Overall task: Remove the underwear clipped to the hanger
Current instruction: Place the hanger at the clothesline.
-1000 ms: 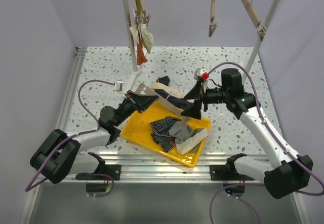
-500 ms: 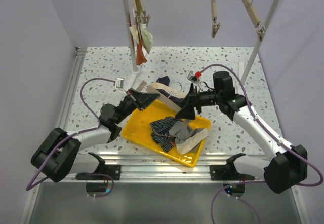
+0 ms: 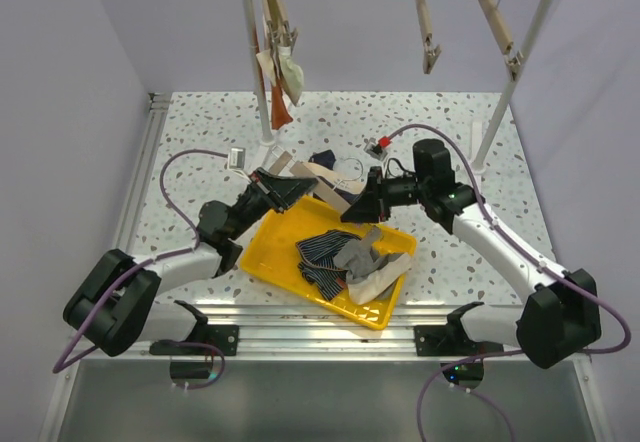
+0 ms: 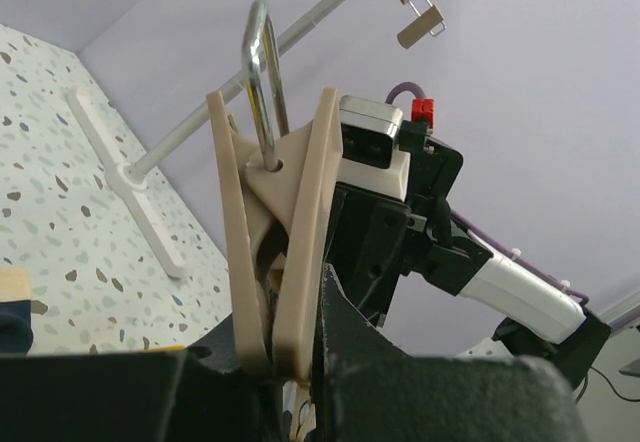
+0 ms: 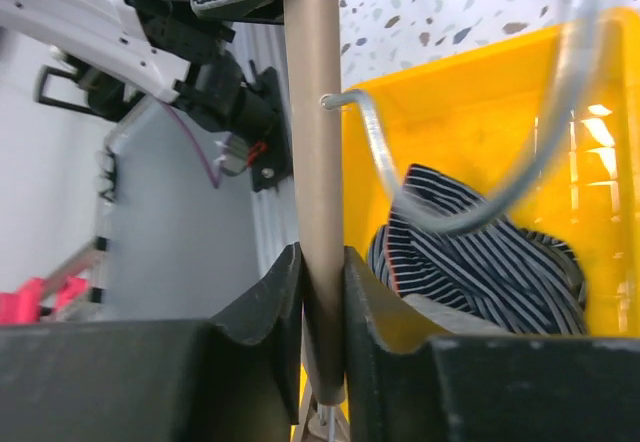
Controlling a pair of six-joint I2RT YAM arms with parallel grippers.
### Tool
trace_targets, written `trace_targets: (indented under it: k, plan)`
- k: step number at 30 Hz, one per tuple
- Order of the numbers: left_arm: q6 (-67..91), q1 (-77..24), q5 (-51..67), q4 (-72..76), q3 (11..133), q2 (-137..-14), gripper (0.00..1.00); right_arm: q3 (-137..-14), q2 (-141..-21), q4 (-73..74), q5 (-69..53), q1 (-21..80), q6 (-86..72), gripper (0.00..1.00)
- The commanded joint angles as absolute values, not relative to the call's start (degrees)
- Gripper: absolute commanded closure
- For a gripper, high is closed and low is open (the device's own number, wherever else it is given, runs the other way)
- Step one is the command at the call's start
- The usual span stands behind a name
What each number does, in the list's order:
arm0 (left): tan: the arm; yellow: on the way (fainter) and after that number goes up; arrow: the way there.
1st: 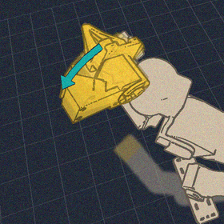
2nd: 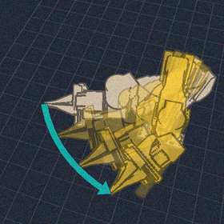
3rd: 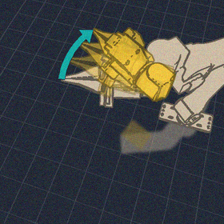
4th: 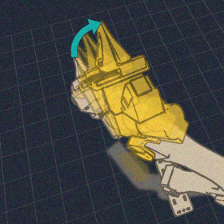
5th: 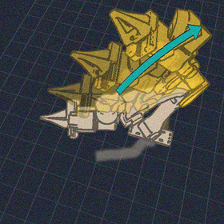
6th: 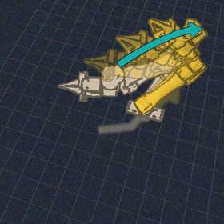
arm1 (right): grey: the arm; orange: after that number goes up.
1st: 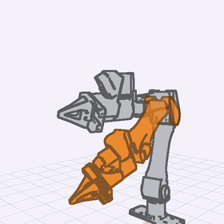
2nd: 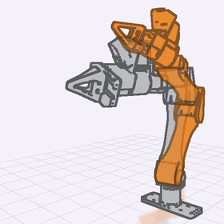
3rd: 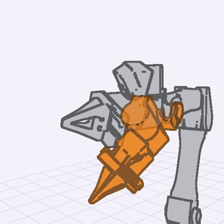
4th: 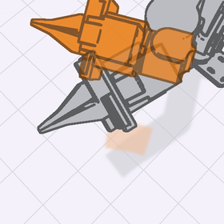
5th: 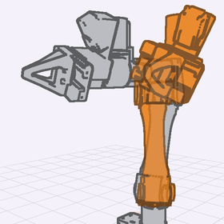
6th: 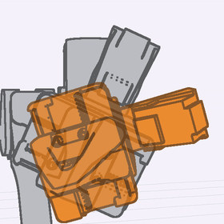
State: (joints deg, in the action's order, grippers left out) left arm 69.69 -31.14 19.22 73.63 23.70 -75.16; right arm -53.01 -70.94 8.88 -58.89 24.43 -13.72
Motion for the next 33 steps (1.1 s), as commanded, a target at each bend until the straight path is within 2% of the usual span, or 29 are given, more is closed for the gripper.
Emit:
trace_targets:
  k: [1, 2, 5, 7, 8, 9, 10, 11, 14, 15, 16, 19, 22, 26, 33]
  plan:
    - [69.26, -30.85, 17.49, 108.02, 26.37, -75.41, 1.00, -55.63, -71.28, 5.89, -61.61, 25.22, -15.47, 0.86]
    - [69.08, -30.85, 17.40, 107.15, 26.37, -75.24, 1.00, -56.07, -71.19, 6.76, -61.52, 25.14, -14.95, 1.00]
    - [68.47, -30.76, 16.88, 103.82, 26.45, -74.53, 1.00, -58.53, -69.97, 13.24, -60.65, 24.79, -9.08, 1.00]
    - [67.59, -30.76, 16.26, 99.09, 26.11, -72.87, 0.80, -60.29, -69.00, 16.51, -58.54, 22.95, -5.04, 1.00]
    - [66.89, -30.76, 16.17, 97.31, 25.93, -72.08, 0.73, -60.90, -68.04, 21.13, -57.75, 22.07, -3.36, 1.00]
    - [65.06, -30.85, 15.91, 95.12, 25.58, -69.72, 0.56, -62.13, -67.42, 23.62, -55.13, 19.89, -1.77, 1.00]
    - [64.00, -30.76, 15.30, 88.75, 25.32, -68.13, 0.45, -62.83, -66.72, 26.86, -52.85, 18.91, 3.55, 1.00]
    - [62.51, -30.67, 14.68, 85.03, 25.14, -66.20, 0.28, -63.36, -66.10, 32.90, -50.91, 17.85, 6.13, 1.00]
    - [53.82, -30.50, 11.96, 64.22, 25.92, -54.54, 0.07, -64.25, -61.89, 43.11, -39.67, 14.86, 15.10, 1.00]
    - [47.96, -30.50, 9.86, 57.98, 27.49, -52.14, 0.05, -64.42, -59.70, 45.33, -36.51, 13.72, 16.68, 1.00]
    - [45.12, -30.50, 8.45, 45.13, 28.55, -49.94, 0.03, -64.51, -58.55, 47.00, -31.43, 13.19, 19.22, 1.00]
    - [36.23, -30.32, 2.21, 28.19, 30.67, -42.56, 0.00, -66.96, -55.73, 53.60, -21.32, 11.87, 22.75, 1.00]
    - [31.56, -30.32, -2.72, 20.07, 30.76, -36.93, 0.00, -72.23, -55.72, 57.56, -13.83, 10.64, 23.55, 1.00]
    - [28.57, -30.24, -4.04, 16.18, 31.20, -34.28, 0.00, -83.37, -59.41, 61.60, -3.54, 8.53, 24.00, 1.00]
    - [24.71, -30.32, -1.94, 16.08, 33.31, -35.95, 0.00, -100.44, -68.45, 69.43, -0.18, 6.07, 23.91, 1.00]
